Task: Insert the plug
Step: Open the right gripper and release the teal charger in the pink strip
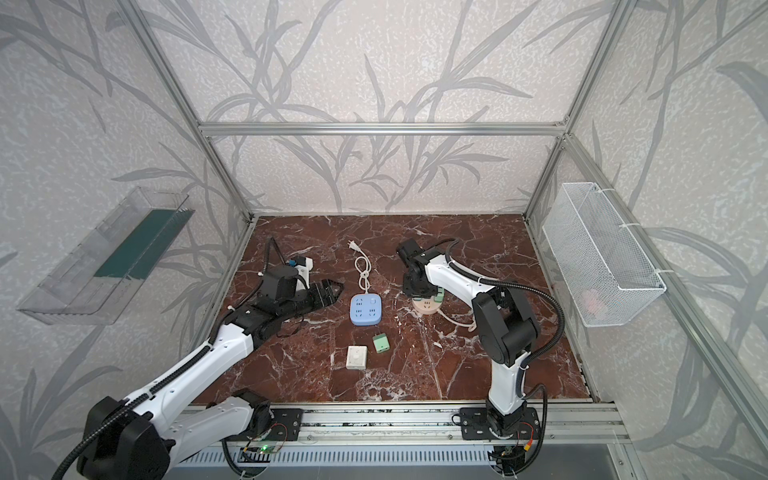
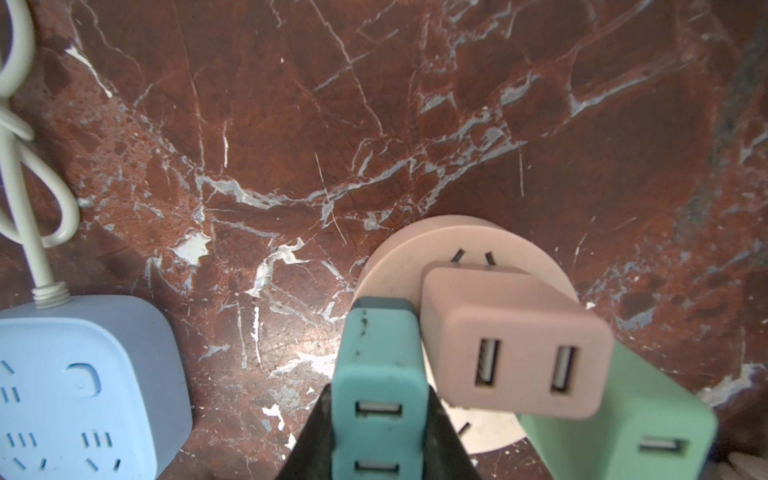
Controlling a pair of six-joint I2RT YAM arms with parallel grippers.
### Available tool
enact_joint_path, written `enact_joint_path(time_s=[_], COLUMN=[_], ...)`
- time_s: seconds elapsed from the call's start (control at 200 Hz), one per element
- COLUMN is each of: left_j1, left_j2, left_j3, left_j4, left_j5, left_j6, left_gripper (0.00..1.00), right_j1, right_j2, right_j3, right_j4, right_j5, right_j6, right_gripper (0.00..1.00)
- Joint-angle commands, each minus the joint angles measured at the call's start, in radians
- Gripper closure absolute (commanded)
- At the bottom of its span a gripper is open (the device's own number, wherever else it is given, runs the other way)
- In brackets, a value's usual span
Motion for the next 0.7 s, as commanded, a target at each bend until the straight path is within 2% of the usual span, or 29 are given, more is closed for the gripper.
enact_joint_path(time_s=[0.0,0.365,0.695], left_j1=[0.004,0.004,0.001], left_j2=[-0.017,-0.057,-0.115], left_j3=[-0.017,0.013,0.005], left_j4=[0.003,-0.047,-0.105], left_j5=[0.003,-0.01,-0.052], left_j6=[-0.012,-0.012,-0.026], left_gripper=[0.19,0.19,0.19], right_j1=[0.007,0.033,0.047], right_j2=[0.155,0.093,0.061], right_j3=[-0.084,0.037,0.041], right_j4=[-0.124,-0.067,-0.009], right_j5=[-0.129,-0.104,-0.153], right_j6=[-0.032,-0.097,-0.109], right_gripper=[1.0,1.0,1.0])
